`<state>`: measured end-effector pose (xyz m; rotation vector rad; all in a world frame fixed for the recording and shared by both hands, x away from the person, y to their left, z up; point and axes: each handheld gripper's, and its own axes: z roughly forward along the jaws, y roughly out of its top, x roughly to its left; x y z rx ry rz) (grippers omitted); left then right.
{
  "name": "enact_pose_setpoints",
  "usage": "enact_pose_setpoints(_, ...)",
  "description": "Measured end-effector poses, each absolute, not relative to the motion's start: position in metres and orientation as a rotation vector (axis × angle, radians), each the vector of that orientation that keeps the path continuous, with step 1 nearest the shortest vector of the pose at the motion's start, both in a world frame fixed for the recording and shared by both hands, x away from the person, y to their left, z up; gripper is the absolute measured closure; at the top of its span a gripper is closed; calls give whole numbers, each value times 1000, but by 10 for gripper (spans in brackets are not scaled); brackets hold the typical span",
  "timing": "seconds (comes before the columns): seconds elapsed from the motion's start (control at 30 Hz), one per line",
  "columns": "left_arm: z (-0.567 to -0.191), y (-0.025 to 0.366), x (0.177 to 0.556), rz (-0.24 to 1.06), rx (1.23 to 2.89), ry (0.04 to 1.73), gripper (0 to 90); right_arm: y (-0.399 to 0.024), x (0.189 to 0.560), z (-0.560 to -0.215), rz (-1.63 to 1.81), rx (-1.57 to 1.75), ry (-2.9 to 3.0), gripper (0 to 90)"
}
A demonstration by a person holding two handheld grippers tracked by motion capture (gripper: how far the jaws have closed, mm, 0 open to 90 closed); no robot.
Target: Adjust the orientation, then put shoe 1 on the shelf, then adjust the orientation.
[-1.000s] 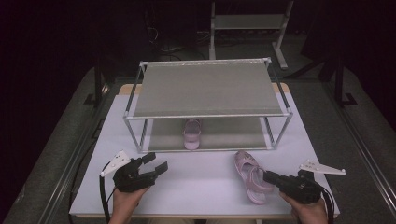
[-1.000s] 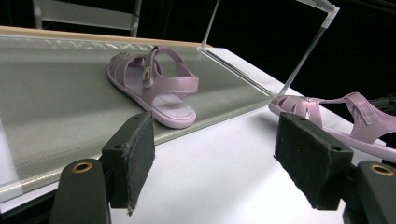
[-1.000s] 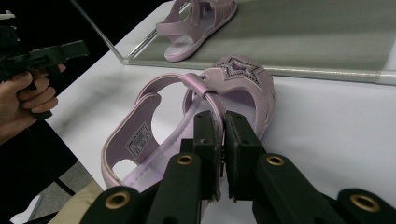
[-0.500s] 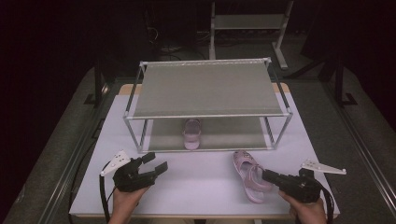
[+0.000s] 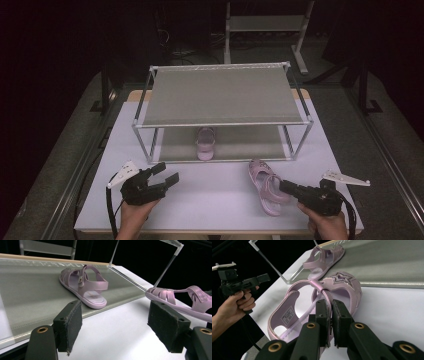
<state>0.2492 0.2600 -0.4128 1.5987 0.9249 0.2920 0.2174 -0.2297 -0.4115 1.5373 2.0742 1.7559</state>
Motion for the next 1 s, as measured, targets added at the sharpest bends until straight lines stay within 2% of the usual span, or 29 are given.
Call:
enact_pose_setpoints(0.57, -411, 263, 249, 290, 1585, 924, 273, -214, 233, -405, 1767, 1555, 2016, 834)
enact_pose_setpoints(1.0, -410, 264, 251, 292, 1587, 919, 268, -192, 258, -398, 1755, 1547, 1985, 833)
